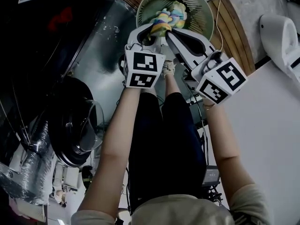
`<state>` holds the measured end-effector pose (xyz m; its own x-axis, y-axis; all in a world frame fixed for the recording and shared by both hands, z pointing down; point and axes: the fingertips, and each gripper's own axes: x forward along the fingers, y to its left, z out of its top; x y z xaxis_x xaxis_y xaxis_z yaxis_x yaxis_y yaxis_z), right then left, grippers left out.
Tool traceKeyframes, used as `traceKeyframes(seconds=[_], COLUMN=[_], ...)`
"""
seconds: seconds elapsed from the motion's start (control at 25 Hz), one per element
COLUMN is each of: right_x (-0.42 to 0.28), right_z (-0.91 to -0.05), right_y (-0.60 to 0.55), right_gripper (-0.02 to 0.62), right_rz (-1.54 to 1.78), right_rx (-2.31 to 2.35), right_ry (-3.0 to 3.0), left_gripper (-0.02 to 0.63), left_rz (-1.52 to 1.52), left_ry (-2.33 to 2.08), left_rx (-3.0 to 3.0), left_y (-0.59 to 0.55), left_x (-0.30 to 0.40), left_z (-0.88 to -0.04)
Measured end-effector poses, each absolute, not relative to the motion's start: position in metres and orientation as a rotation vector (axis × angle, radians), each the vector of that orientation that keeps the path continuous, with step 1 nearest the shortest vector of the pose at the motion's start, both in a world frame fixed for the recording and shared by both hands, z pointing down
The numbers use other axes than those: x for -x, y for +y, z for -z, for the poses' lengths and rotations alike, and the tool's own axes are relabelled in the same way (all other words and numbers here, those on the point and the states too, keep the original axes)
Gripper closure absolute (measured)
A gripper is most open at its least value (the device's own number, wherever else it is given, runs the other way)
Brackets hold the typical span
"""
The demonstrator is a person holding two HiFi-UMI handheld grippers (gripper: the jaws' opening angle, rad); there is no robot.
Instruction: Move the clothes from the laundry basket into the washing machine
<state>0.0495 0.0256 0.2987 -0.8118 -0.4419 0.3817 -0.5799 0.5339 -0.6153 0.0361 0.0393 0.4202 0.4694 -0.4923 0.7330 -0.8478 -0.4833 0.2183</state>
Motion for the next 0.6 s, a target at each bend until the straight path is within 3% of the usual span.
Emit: traceKeyframes(seconds=[0.28, 0.48, 0.52, 0.56, 0.6], right_x=[-0.061, -0.057, -0.055, -0.052, -0.048], right_z=[-0.406, -0.489, -0.505, -0.520, -0.534], right_y=[0.033, 0.035, 0.036, 0.038, 0.041], right_gripper=[0.583, 0.576, 0.522, 0.422, 0.397], right_rz=[-1.093, -1.241, -1.290, -1.340, -1.390], right_rx=[-0.912, -0.964, -0.963, -0.953, -0.938], right_ry=[-2.350, -2.162, -2.130, -2.097, -2.061], left_gripper=[0.578, 0.578, 0.578, 0.578, 0.578], left_rz=[-0.854, -0.844, -0.841, -0.837, -0.833], left_ry=[-1.251, -1.323, -1.334, -1.344, -1.355], left_rx=[-1.994, -1.954, -1.949, -1.944, -1.939], left_y=[0.051, 0.061, 0.062, 0.063, 0.063], left_x=[0.029, 0.069, 0.073, 0.077, 0.080], left_z=[-0.426, -0.412, -0.410, -0.409, -0.409])
